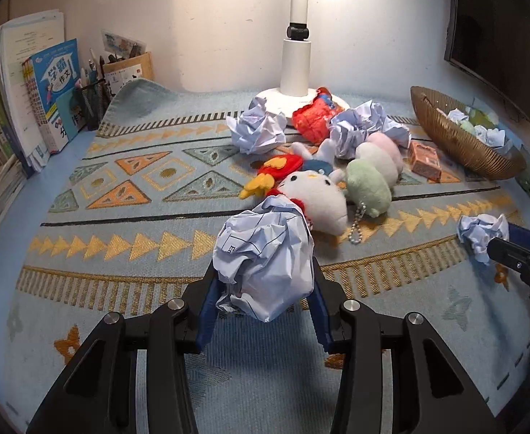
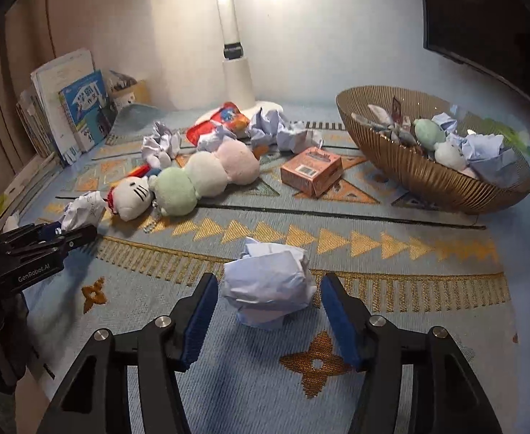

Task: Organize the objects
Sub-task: 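Grasp a paper ball with the left gripper while the right grasps another paper ball, then carry both paper balls over the gold bowl and open both grippers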

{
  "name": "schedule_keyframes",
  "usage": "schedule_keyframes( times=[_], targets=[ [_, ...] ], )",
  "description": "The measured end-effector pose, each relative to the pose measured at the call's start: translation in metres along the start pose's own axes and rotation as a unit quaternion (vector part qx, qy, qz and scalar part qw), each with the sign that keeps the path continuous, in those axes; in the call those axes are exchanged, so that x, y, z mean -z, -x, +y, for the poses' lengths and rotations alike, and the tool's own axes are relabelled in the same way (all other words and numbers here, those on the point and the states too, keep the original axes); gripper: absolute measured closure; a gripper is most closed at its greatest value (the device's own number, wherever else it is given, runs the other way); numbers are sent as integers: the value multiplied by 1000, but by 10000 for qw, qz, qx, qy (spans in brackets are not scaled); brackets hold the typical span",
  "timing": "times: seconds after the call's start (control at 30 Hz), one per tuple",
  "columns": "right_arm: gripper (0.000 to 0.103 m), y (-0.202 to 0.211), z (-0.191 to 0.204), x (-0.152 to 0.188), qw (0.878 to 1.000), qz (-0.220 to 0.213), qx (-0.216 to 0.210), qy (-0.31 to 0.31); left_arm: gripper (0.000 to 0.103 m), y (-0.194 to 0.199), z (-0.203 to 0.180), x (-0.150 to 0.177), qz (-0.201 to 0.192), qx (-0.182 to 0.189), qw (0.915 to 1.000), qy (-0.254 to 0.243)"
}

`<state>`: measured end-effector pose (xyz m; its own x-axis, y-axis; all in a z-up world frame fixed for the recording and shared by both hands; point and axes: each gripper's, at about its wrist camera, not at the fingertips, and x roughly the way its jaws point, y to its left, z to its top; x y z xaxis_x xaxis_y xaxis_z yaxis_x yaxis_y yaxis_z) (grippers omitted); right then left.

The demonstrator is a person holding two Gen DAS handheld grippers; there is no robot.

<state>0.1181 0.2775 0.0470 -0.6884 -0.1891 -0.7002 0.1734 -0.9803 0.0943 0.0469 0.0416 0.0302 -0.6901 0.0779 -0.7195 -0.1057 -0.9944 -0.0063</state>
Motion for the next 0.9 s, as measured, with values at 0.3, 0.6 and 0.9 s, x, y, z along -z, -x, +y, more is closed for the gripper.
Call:
schedule_keyframes(
  times=[0.3,0.6,0.9],
  targets=[
    [60,8,-25,2,9967,43,-525,-612,63,36,-24,-35,-425,274,9986,-131],
    [60,26,-50,-9,9926,-2,-842,-876,63,36,-83,-60,-611,436,9946,-723],
    [42,-12,-50,-2,9891,608,-987,-903,63,19,-95,-45,-333,439,9952,-806]
  ],
)
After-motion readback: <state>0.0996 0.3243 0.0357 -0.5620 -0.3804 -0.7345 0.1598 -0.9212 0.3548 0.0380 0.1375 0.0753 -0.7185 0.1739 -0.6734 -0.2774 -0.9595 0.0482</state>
